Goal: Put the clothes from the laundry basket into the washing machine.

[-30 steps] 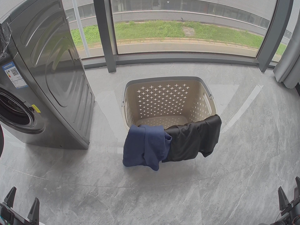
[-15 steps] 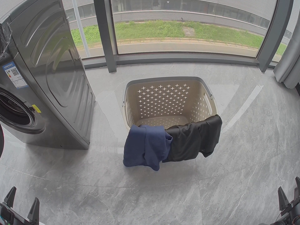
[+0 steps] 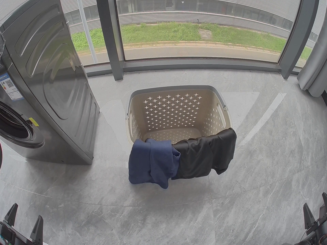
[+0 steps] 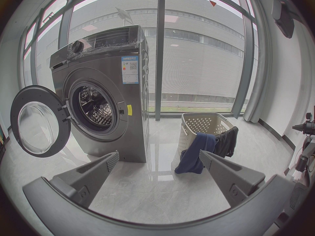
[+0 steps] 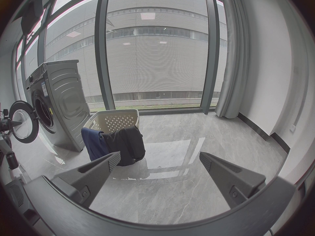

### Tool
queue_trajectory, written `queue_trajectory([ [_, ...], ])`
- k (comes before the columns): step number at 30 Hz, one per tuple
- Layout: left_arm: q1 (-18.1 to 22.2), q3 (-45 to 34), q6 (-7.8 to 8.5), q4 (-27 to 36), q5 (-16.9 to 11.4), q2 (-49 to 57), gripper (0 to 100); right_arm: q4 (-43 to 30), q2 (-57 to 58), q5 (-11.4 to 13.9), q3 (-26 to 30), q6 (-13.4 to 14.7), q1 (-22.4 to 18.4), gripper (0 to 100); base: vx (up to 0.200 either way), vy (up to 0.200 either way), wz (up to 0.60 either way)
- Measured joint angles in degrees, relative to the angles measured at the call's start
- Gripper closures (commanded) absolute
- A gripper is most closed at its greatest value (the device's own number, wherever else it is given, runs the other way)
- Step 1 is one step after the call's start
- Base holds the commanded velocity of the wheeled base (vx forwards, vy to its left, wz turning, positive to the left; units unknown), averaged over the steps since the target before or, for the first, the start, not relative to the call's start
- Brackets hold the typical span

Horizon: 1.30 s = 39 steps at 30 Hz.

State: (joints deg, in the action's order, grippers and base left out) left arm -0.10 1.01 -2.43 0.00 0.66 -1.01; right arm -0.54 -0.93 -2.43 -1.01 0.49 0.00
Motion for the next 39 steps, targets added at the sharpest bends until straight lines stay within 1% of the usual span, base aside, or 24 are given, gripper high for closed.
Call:
queue_trajectory([
  [2, 0.00, 0.00, 0.00, 0.00, 0.00, 0.00, 0, 0.10, 0.00, -0.02, 0.00, 0.09, 0.00, 0, 0.200, 0.000, 0.00],
  [9, -0.01, 0.00, -0.09, 0.00, 0.02, -0.02, 0, 0.21, 0.00, -0.13, 0.00, 0.68, 0.02, 0, 0.000, 0.000, 0.00],
  [16, 0.00, 0.00, -0.11, 0.00, 0.02, -0.02, 0, 0.29, 0.00, 0.20, -0.02, 0.30, 0.02, 0, 0.000, 0.000, 0.00],
  [21, 0.00, 0.00, -0.09, 0.00, 0.07, 0.00, 0, 0.54, -1.60, 1.23, -4.66, 0.82, 0.21, 0, 0.000, 0.000, 0.00],
  [25, 0.00, 0.00, -0.09, 0.00, 0.10, 0.00, 0, 1.49, -7.42, 2.63, -7.45, 2.77, 0.62, 0, 0.000, 0.000, 0.00],
  [31, 0.00, 0.00, -0.09, 0.00, 0.16, 0.00, 0, 5.68, -21.00, 4.19, -9.05, 4.82, 1.97, 0, 0.000, 0.000, 0.00],
  [35, 0.00, 0.00, -0.09, 0.00, 0.21, -0.02, 0, 11.40, -33.09, 4.89, -9.55, 5.89, 4.62, 0, 0.000, 0.000, 0.00],
  [36, 0.00, 0.00, -0.09, 0.00, 0.21, 0.00, 0, 11.95, -34.33, 4.96, -9.59, 5.96, 4.95, 0, 0.000, 0.000, 0.00],
  [39, 0.00, 0.00, -0.11, 0.00, 0.24, 0.00, 0, 15.77, -42.79, 5.27, -10.25, 6.38, 7.05, 0, 0.000, 0.000, 0.00],
])
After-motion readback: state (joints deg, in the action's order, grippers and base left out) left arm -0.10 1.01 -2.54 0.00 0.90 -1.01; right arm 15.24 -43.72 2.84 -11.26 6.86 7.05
